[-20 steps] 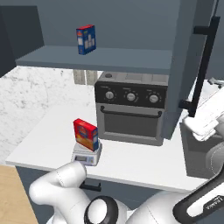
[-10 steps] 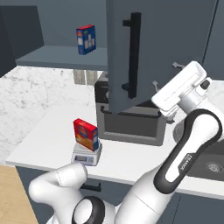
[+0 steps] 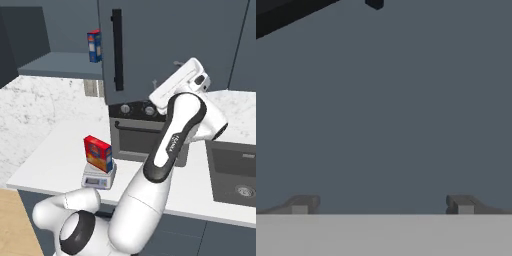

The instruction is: Pick the boxed food and place it on the digital scale for weighing, and close the cabinet.

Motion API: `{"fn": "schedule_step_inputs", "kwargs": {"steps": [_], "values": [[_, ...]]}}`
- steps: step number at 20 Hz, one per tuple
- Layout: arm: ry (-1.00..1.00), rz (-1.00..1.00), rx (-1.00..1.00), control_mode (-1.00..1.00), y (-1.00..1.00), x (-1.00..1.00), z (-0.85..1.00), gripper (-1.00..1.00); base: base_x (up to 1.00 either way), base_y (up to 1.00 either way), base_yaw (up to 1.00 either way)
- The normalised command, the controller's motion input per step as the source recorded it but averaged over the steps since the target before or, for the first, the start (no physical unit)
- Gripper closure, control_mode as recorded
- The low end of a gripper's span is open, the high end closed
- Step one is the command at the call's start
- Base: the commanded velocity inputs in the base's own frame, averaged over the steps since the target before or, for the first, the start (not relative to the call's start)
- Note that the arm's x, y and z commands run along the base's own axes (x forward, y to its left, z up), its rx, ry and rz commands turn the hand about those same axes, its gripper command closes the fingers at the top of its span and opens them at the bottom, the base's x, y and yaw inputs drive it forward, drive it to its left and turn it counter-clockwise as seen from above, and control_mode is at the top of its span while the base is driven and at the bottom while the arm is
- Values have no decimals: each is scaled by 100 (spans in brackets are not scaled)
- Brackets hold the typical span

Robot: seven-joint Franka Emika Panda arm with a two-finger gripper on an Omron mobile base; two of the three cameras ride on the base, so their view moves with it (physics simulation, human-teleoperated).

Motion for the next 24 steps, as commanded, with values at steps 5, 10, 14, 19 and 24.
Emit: {"fn": "schedule_step_inputs", "kwargs": {"steps": [5, 10, 14, 19, 24], "values": [[9, -7, -8, -100, 22, 96, 0, -100, 0, 0, 0], [1, -1, -3, -100, 11, 80, -8, -100, 0, 0, 0], [0, 0, -2, -100, 6, 70, -21, -100, 0, 0, 0], [0, -5, -4, -100, 19, 96, -46, -100, 0, 0, 0], [-1, -6, -2, -100, 20, 83, -59, -100, 0, 0, 0]]}}
